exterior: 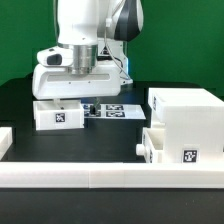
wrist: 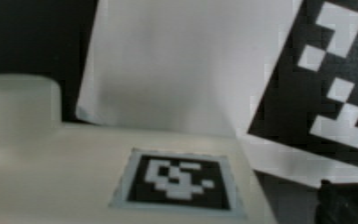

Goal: Assemble drawer

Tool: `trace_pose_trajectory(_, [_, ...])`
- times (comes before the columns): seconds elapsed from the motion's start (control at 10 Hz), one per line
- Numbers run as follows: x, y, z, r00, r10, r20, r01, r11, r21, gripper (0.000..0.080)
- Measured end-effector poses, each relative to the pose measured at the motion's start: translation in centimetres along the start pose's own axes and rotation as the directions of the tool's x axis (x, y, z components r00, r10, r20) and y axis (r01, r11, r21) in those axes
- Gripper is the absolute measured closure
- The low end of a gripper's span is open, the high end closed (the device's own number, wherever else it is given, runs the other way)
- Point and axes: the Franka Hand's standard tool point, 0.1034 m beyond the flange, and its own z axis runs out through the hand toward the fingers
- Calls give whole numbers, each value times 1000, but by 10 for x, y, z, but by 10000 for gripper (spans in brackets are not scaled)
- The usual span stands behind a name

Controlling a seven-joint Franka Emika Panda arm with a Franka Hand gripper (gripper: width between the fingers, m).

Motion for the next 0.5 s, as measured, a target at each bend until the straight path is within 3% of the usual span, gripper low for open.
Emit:
trace_pose_trajectory(0.1, [1,-2,0,1000,-4,0,4,1000,0,168])
trace_pose_trajectory(0.2, [3,-4,0,1000,-12,-1,12,1000,0,308])
trace_pose_trajectory(0.3, [3,-4,0,1000,-14,0,14,1000,0,308])
trace_pose_trajectory(0.4, [3,-4,0,1000,-13,0,13,1000,0,502])
trace_pose_trajectory(0.5, [2,-4,0,1000,-15,0,15,1000,0,502])
